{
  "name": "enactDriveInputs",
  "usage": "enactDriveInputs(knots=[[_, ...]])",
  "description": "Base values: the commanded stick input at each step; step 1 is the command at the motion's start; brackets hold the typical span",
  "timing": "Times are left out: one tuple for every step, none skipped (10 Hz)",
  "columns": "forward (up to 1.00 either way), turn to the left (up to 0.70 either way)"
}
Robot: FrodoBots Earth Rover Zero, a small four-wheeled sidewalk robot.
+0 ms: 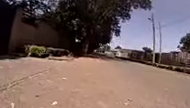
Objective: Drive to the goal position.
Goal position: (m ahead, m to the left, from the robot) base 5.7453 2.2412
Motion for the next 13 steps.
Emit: enactDriveInputs(knots=[[0.70,0.00],[0.70,0.00],[0.70,0.00],[0.70,0.00],[0.70,0.00],[0.70,0.00],[0.70,0.00],[0.70,0.00],[0.70,0.00],[0.70,0.00],[0.70,0.00],[0.70,0.00],[0.70,0.00]])
